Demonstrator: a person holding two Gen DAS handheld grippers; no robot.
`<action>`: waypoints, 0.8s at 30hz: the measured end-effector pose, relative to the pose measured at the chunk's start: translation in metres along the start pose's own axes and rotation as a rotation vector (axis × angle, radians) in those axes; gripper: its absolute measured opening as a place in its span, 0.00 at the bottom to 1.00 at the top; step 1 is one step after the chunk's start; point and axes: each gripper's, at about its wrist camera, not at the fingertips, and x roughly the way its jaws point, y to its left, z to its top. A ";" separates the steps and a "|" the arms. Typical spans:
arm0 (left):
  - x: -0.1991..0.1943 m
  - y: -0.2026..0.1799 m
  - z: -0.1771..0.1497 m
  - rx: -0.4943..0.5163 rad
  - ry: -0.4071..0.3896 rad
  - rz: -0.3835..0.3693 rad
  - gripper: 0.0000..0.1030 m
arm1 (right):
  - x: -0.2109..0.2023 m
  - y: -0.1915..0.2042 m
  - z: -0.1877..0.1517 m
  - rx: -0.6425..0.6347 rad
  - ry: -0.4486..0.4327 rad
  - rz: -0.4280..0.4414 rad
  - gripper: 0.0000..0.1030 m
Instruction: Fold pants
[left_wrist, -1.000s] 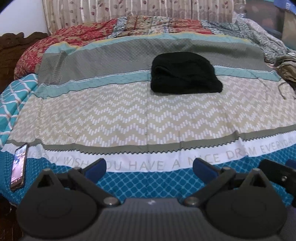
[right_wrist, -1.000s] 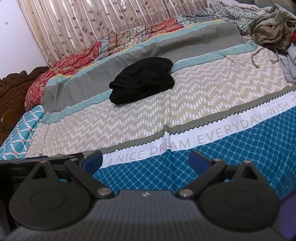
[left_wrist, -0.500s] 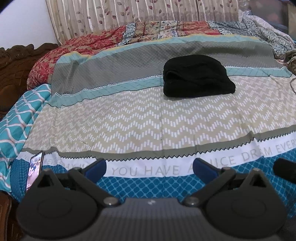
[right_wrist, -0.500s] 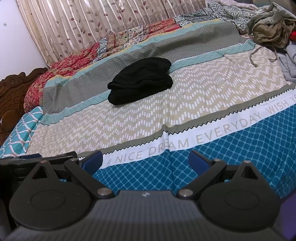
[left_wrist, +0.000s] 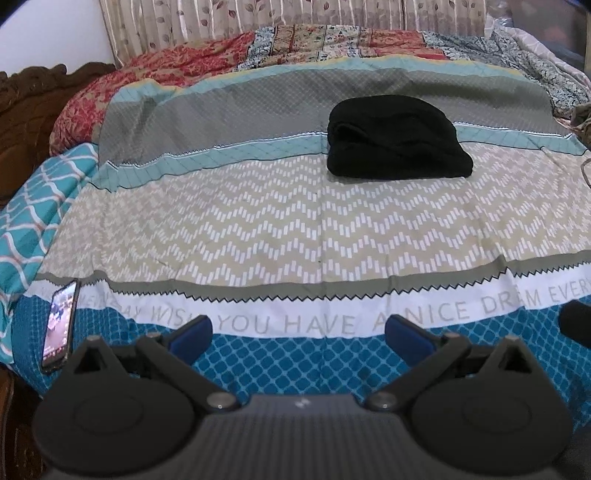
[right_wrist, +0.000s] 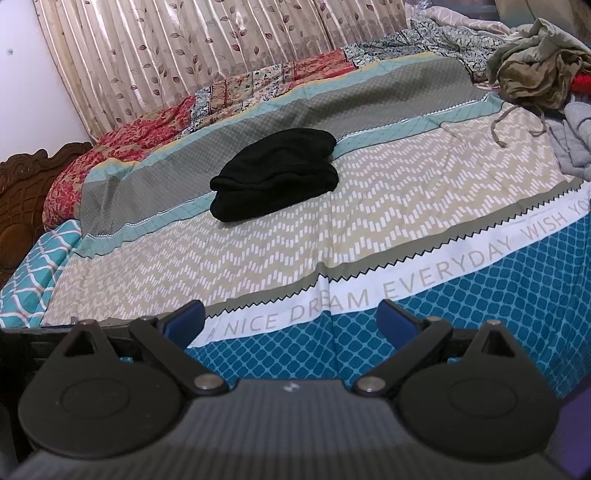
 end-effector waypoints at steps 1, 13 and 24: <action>0.000 0.000 0.000 0.001 0.005 -0.004 1.00 | -0.001 0.000 0.000 -0.001 -0.005 -0.002 0.98; -0.011 -0.005 0.004 0.011 0.006 -0.037 1.00 | -0.013 0.004 0.010 -0.016 -0.074 0.003 0.98; -0.022 -0.013 0.008 0.037 -0.019 -0.062 1.00 | -0.022 0.007 0.016 -0.036 -0.152 -0.007 0.98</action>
